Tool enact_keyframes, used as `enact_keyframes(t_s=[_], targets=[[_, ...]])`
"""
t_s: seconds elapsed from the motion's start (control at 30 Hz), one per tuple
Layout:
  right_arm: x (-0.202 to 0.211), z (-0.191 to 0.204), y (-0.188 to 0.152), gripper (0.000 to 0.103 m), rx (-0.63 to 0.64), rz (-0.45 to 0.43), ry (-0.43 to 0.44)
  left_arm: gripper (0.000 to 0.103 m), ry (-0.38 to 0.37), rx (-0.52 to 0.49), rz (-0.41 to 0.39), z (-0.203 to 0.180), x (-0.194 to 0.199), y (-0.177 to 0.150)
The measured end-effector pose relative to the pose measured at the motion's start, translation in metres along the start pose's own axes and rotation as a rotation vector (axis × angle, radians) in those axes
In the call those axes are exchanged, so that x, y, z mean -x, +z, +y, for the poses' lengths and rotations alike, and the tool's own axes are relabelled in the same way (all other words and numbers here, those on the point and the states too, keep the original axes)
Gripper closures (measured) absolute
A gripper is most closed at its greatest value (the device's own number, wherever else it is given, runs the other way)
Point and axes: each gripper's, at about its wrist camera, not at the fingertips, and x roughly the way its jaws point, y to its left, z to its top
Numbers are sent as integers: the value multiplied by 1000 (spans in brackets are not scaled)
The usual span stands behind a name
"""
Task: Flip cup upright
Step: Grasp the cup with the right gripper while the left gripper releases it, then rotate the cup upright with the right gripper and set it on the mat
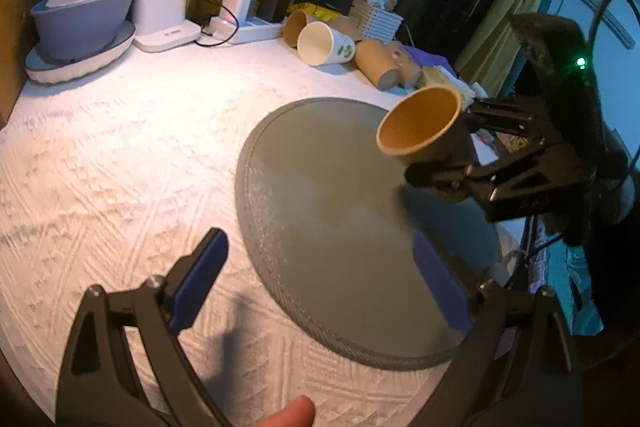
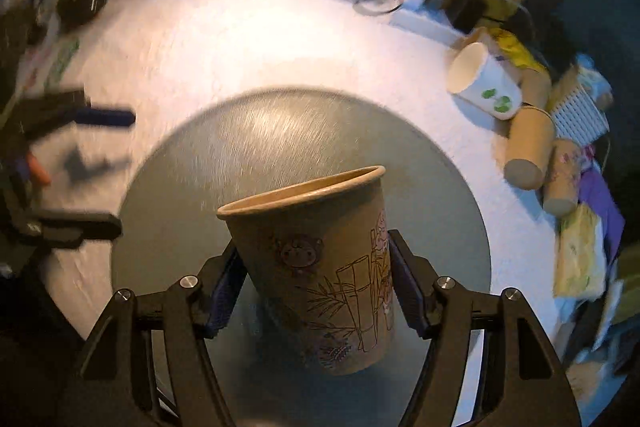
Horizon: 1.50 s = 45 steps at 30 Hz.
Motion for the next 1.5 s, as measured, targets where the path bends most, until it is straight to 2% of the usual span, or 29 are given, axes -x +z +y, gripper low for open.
enact_keyframes(t_s=[0.2,0.3,0.47,0.6,0.8,1.17,1.5], targets=[[7,-19,-18,33,-203,-181,88,9,10,-6,-3,-7,-4,9],[6,-28,-28,33,-288,-242,96,9,22,-12,-6,-13,-7,16],[7,-44,-43,33,-380,-318,104,9,23,-8,-4,-19,-12,22],[9,-52,-52,33,-405,-355,115,9,28,-22,4,-27,-17,27],[12,-60,-57,32,-415,-392,123,9,26,-26,-6,-36,-18,30],[7,-59,-75,29,-432,-345,75,9,36,-47,-4,-51,-16,25],[26,-49,-88,26,-429,-362,39,9,31,-75,-33,-67,0,17]])
